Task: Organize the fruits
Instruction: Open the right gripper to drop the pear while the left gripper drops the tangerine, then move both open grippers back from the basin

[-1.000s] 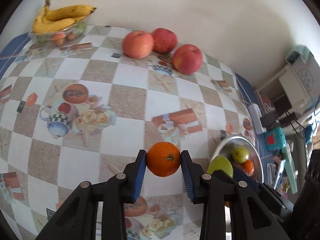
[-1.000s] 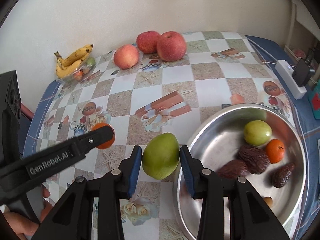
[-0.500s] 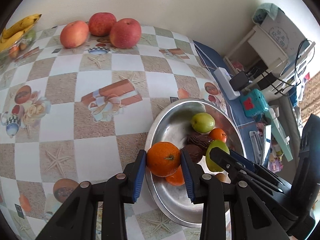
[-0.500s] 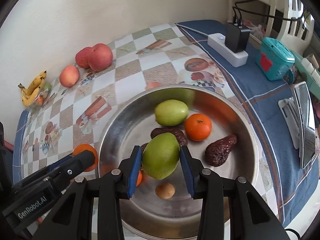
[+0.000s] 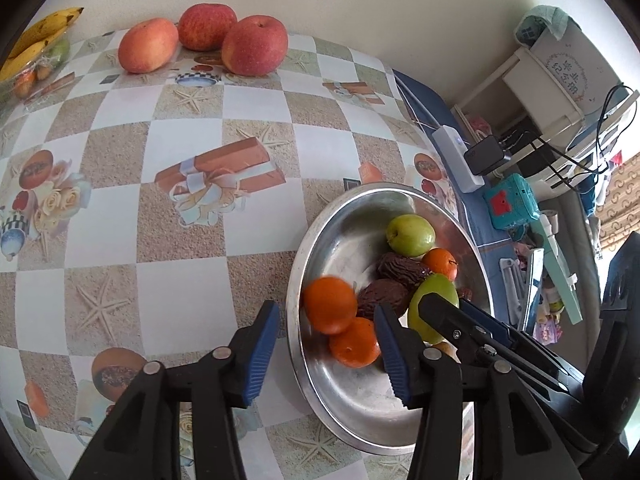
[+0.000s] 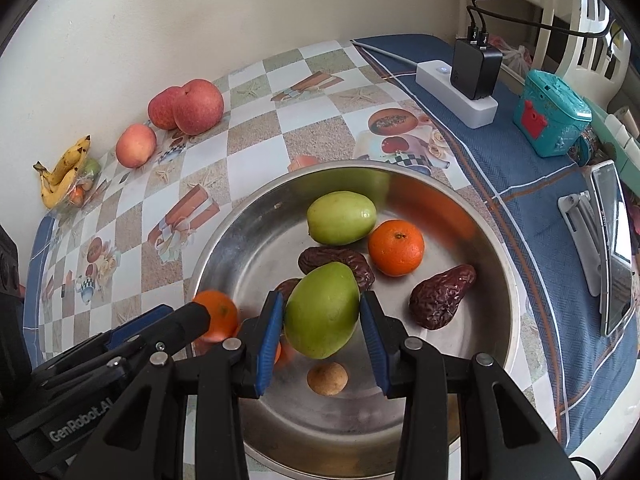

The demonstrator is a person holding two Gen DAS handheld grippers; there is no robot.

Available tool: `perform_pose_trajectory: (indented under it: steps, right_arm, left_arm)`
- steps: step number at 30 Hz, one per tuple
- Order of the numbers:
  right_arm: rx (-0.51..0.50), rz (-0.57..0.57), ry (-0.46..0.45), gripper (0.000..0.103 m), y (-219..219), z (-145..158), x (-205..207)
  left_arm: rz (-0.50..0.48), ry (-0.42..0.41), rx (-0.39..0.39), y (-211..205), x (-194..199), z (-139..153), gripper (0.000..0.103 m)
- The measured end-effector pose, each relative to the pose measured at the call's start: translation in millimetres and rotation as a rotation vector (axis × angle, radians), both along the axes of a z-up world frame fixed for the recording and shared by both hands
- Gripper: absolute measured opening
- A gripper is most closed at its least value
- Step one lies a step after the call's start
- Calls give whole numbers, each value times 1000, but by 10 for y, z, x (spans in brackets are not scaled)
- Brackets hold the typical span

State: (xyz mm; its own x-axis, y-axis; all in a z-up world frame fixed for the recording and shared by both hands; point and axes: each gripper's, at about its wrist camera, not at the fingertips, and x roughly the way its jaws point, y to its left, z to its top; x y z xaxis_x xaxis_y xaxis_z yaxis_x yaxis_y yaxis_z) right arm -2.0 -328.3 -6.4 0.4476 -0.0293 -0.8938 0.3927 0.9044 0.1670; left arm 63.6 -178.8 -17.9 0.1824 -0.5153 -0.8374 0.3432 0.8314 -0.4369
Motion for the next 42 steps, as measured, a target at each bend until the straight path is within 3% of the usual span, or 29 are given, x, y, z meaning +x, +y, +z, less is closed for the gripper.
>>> perform_pose_trajectory:
  steps: [6, 10, 14, 16, 17, 21, 24, 27, 29, 31, 32, 38, 42]
  right_arm:
    - [4, 4, -11, 42, 6, 15, -4]
    - [-5, 11, -15, 42, 27, 26, 3]
    - [-12, 29, -9, 43, 62, 9, -2]
    - [-17, 36, -4, 53, 82, -1, -8]
    - [-17, 39, -6, 57, 97, -4, -11]
    - [-24, 60, -17, 61, 172, 0, -12]
    - [-27, 78, -28, 76, 237, -9, 15]
    - [-18, 94, -38, 79, 292, -29, 38]
    - [-30, 101, -47, 82, 322, -39, 46]
    - [-55, 104, -50, 94, 348, -42, 47]
    - [-72, 102, -54, 95, 360, -39, 43]
    - [-77, 109, -55, 95, 405, -37, -10]
    - [-69, 117, -58, 95, 450, -23, -85]
  left_arm:
    - [23, 16, -1, 75, 17, -10, 54]
    - [79, 22, 26, 221, 58, -24, 71]
    - [167, -7, 104, 451, 112, -51, 89]
    - [209, -41, 173, 577, 125, -68, 101]
    - [230, -68, 209, 641, 123, -67, 103]
    - [267, -119, 306, 821, 118, -64, 103]
    - [280, -123, 315, 932, 106, -75, 103]
    - [282, -145, 359, 952, 78, -81, 103]
    - [300, -180, 429, 970, 47, -63, 103]
    - [334, -223, 510, 950, 66, -63, 103]
    - [356, -251, 543, 976, 54, -41, 103]
    - [416, -213, 547, 1163, -13, 22, 103]
    - [401, -195, 555, 1197, -118, 58, 103]
